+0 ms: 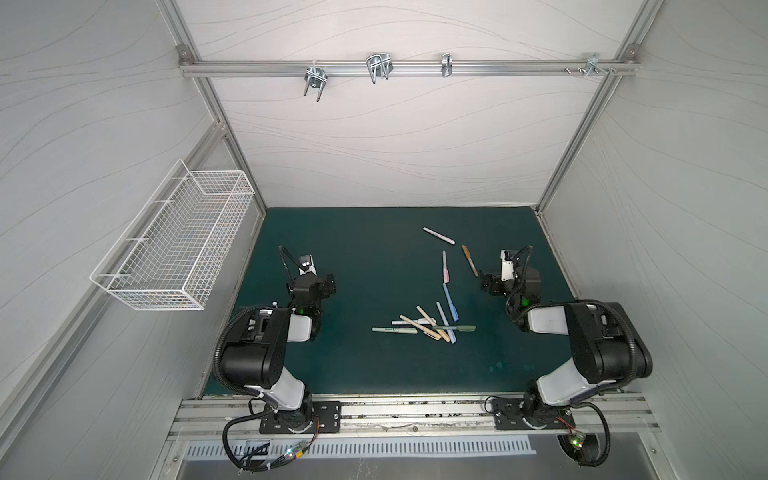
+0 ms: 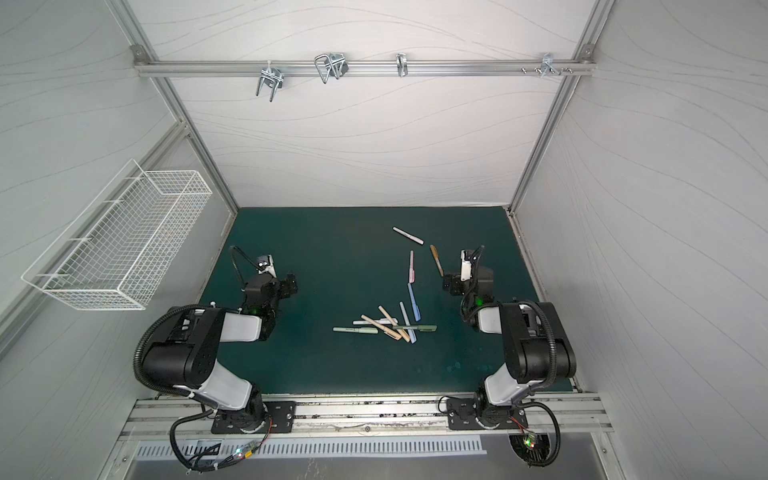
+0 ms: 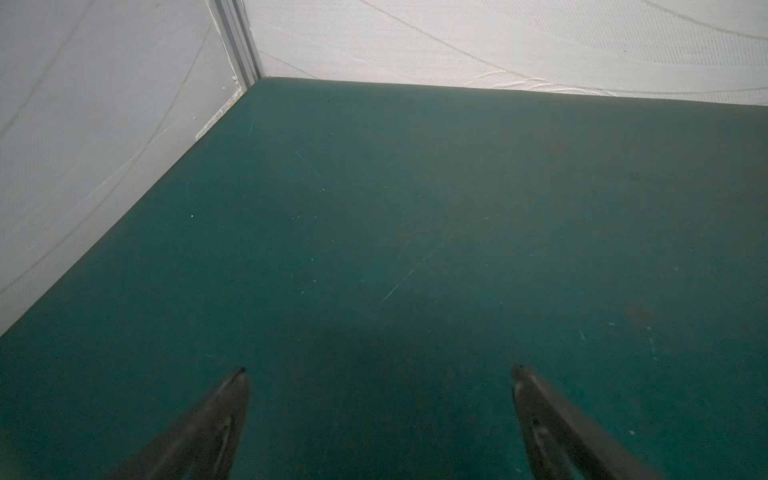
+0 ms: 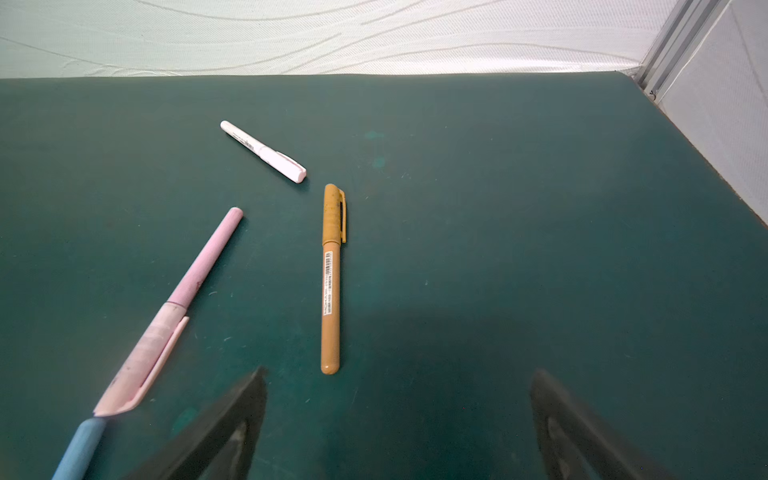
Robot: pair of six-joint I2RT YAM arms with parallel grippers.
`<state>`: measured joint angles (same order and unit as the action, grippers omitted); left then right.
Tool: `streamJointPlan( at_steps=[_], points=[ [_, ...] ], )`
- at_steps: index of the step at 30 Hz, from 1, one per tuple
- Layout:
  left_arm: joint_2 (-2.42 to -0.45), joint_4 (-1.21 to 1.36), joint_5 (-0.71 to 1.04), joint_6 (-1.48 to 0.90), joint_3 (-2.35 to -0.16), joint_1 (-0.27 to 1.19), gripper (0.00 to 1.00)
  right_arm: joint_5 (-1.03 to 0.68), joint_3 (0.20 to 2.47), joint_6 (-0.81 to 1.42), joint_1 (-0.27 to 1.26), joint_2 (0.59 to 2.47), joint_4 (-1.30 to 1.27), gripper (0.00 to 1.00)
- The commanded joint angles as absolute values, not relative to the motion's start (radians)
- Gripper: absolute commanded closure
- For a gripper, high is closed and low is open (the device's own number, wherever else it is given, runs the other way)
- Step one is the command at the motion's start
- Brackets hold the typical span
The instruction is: Open the pen caps
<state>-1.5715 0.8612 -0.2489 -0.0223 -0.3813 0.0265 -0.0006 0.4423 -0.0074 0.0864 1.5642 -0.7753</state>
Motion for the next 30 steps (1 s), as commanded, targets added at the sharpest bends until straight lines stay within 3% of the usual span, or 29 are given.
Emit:
streamJointPlan(
  at_steps=[1,30],
  points=[
    [-1.557,0.864,-0.236,-0.027,-0.416,0.018,0.01,0.0,0.458,-0.009,0.083,1.572,-0.763,0.01],
    [-1.555,0.872,-0.241,-0.023,-0.41,0.02,0.01,-0.031,0.462,-0.02,0.081,1.571,-0.76,0.01]
  ],
)
